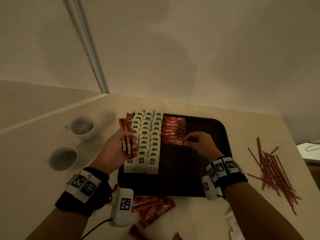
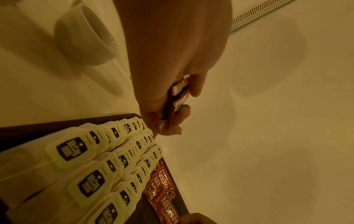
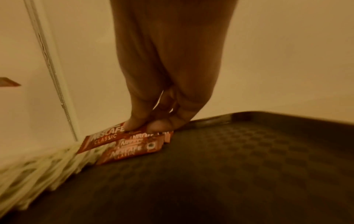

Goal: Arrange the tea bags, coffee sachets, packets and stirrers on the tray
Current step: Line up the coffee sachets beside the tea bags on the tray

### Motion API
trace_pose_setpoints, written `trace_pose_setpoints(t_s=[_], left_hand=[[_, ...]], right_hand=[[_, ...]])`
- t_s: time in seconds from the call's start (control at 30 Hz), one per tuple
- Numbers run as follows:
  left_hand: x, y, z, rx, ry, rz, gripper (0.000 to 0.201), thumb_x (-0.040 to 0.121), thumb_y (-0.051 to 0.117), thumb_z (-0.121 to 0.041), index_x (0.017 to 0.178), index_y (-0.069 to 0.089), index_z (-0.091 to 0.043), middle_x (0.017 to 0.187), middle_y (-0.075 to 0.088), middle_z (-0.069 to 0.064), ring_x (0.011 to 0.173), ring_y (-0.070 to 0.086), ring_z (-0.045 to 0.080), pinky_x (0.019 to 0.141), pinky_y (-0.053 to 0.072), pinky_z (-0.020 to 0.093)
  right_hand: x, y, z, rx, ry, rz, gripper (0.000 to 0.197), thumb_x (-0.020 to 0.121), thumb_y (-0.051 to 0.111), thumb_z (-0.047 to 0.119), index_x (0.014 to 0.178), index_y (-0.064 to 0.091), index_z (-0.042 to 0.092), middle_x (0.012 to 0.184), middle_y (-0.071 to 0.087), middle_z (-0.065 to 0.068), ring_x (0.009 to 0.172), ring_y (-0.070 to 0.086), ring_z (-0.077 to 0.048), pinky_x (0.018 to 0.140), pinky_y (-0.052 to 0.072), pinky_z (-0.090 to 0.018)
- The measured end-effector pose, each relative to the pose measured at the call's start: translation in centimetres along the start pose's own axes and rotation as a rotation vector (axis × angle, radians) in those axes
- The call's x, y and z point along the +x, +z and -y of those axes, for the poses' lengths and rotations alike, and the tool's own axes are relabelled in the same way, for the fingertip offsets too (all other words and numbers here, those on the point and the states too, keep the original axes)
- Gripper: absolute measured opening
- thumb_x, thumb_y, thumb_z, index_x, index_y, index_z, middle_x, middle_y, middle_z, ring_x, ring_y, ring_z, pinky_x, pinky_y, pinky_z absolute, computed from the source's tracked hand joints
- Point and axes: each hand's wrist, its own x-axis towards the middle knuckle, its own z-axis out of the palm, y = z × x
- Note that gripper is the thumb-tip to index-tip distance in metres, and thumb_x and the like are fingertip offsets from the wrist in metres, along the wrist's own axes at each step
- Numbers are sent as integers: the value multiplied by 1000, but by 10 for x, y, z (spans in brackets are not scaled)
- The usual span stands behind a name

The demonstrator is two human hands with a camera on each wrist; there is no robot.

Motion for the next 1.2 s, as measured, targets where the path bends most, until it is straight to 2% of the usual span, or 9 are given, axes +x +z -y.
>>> trace_pose_setpoints(t_s=[0.07, 0.17, 0.23, 0.37, 0.6, 0.73, 1.0, 1.1, 1.2], left_hand=[[1, -2, 0, 20, 3, -11, 12, 90, 35, -14, 90, 47, -15, 62, 44, 2, 48, 44, 16, 55, 36, 28], [1, -2, 0, 39, 1, -24, 12, 90, 35, -14, 88, 47, -15, 62, 45, 2, 50, 44, 16, 51, 39, 25], [1, -2, 1, 47, 0, -33, 12, 90, 36, -14, 87, 47, -14, 61, 46, 1, 50, 44, 15, 51, 40, 25], [1, -4, 2, 52, 9, -43, 12, 90, 37, -14, 90, 48, -13, 62, 47, 1, 51, 42, 15, 59, 40, 29], [1, -6, 1, 68, 22, -50, 13, 90, 36, -13, 87, 48, -13, 59, 48, 0, 46, 46, 13, 62, 33, 32], [0, -7, 2, 49, 33, -56, 15, 90, 36, -12, 92, 50, -13, 59, 49, 0, 47, 44, 13, 65, 37, 32], [-2, -6, 4, 71, 10, -51, 13, 90, 36, -14, 90, 48, -15, 62, 50, 1, 50, 48, 15, 59, 33, 31], [0, -4, 5, 59, -2, -60, 14, 92, 37, -14, 88, 51, -14, 64, 56, 3, 52, 54, 18, 61, 40, 31], [3, 0, 5, 28, -5, -78, 14, 95, 40, -13, 98, 53, -9, 75, 59, 9, 61, 60, 22, 61, 55, 33]], right_hand=[[6, 7, -2, 19, 28, 20, 14, 82, 68, 14, 93, 64, 22, 101, 57, 10, 87, 54, -2, 72, 45, -15], [14, 15, -2, 2, 51, 7, 15, 81, 70, 13, 95, 66, 16, 105, 58, 6, 98, 54, -8, 92, 47, -28], [18, 20, -4, 7, 71, -35, 17, 80, 71, 14, 96, 67, 16, 107, 60, 3, 101, 53, -10, 96, 45, -30], [22, 26, -7, 6, 92, -93, 20, 80, 72, 15, 99, 66, 15, 106, 62, 4, 95, 50, -5, 88, 38, -21], [27, 31, -5, 39, 108, -141, 22, 80, 71, 13, 99, 61, 15, 98, 55, 9, 92, 49, -4, 85, 38, -21], [29, 34, -7, 53, 101, -146, 23, 80, 71, 14, 100, 60, 14, 102, 57, 5, 95, 51, -8, 88, 41, -23], [28, 35, -8, 64, 120, -175, 22, 80, 72, 14, 97, 58, 16, 98, 55, 7, 93, 51, -8, 86, 41, -24], [29, 35, -9, 57, 128, -180, 23, 79, 72, 14, 98, 58, 16, 99, 54, 7, 94, 51, -8, 87, 42, -24], [30, 34, -9, 50, 135, -180, 24, 80, 71, 14, 99, 58, 15, 100, 54, 6, 94, 51, -8, 85, 41, -23]])
